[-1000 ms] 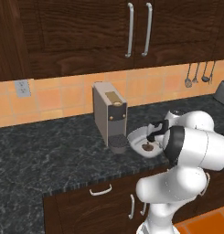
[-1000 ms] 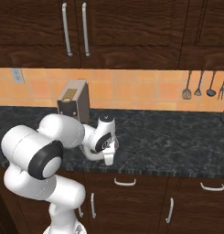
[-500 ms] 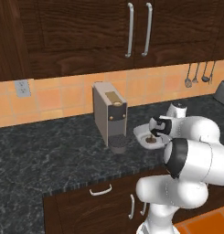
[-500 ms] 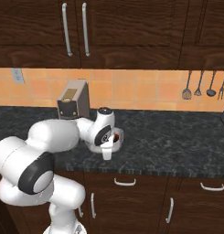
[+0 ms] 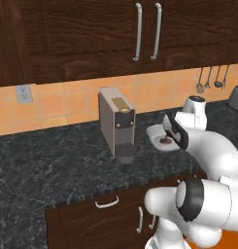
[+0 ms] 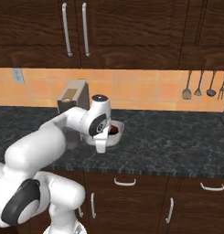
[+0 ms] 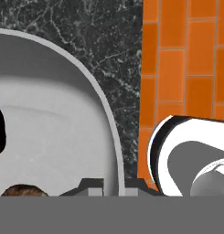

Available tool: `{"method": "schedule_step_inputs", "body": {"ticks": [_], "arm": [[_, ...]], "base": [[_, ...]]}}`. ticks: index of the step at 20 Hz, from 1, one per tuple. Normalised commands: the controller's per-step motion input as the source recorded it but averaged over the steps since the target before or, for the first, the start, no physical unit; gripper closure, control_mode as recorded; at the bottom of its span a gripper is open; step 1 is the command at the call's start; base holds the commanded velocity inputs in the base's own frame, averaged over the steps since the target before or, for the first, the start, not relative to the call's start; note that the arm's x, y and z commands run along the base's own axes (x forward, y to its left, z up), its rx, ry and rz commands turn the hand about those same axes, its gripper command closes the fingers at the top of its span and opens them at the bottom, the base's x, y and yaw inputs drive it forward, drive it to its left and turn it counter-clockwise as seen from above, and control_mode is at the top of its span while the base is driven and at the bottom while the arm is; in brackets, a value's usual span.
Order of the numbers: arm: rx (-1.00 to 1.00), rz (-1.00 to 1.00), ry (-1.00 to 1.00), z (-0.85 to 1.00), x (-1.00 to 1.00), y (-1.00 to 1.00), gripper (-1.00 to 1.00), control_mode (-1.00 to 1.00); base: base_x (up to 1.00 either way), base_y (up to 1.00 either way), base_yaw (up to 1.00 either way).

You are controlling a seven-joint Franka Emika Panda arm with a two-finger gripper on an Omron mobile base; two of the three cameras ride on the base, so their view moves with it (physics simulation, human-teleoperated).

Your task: Take the meat container that has the fish and place it on the second highest rack of the freezer. Then take the vegetable container that has the mushroom and bell pepper and place it on the highest rack of the freezer.

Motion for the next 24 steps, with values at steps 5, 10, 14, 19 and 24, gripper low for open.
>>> {"method": "schedule_step_inputs", "body": {"ticks": [5,10,14,19,24], "arm": [[0.0,0.0,-0.01,0.75,-0.67,0.54,1.0,-1.0],[0.0,0.0,-0.06,0.71,-0.86,0.54,1.0,-1.0],[0.01,0.0,-0.03,0.62,-0.72,0.5,1.0,-1.0],[0.01,0.01,0.01,0.54,-0.71,0.25,1.0,-1.0],[0.02,0.04,0.01,0.4,-0.61,0.03,1.0,-1.0]], "base": [[0.0,0.0,0.0],[0.0,0.0,0.0],[0.0,0.0,0.0],[0.0,0.0,0.0],[0.0,0.0,0.0]]}}
